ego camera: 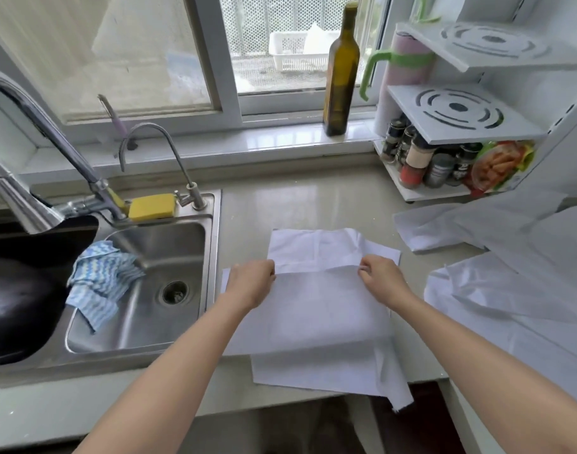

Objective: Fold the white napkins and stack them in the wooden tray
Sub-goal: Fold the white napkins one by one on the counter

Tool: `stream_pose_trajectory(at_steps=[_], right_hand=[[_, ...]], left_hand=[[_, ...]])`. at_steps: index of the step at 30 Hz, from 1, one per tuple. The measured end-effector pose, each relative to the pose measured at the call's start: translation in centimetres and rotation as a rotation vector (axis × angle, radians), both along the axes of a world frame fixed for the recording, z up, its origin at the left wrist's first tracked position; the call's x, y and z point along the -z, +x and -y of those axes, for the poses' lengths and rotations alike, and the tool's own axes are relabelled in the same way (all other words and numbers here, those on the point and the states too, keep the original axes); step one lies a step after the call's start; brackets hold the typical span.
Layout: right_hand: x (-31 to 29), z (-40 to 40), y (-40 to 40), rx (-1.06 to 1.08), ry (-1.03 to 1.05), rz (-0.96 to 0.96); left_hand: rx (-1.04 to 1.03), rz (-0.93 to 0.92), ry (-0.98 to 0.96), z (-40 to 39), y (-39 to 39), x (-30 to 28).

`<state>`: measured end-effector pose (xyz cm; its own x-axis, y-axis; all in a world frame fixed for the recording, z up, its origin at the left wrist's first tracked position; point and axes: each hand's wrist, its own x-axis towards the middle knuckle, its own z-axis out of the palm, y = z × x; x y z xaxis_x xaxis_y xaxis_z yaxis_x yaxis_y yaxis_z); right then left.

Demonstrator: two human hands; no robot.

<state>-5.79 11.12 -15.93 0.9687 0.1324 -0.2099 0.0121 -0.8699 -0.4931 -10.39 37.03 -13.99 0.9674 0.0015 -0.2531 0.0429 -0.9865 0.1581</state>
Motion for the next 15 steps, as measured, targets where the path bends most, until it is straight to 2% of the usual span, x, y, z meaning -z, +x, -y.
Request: stream_pose_trajectory(at_steps=[5,8,15], right_hand=[[1.5,-1.3,3.8,-0.178,0.044,-0.056],[3.1,-1.2,5.4,-0.259,-0.027,-0.112],[5.5,-0.2,5.7,-0.094,-0.119,-0.066]], left_hand=[[-0.062,-0.025,-0.055,0.1,2.1,1.8],[-0.051,-0.052,0.038,0.2,2.9,2.8],[-0.002,-0.199,0.086,-0.3,4.4,4.4]])
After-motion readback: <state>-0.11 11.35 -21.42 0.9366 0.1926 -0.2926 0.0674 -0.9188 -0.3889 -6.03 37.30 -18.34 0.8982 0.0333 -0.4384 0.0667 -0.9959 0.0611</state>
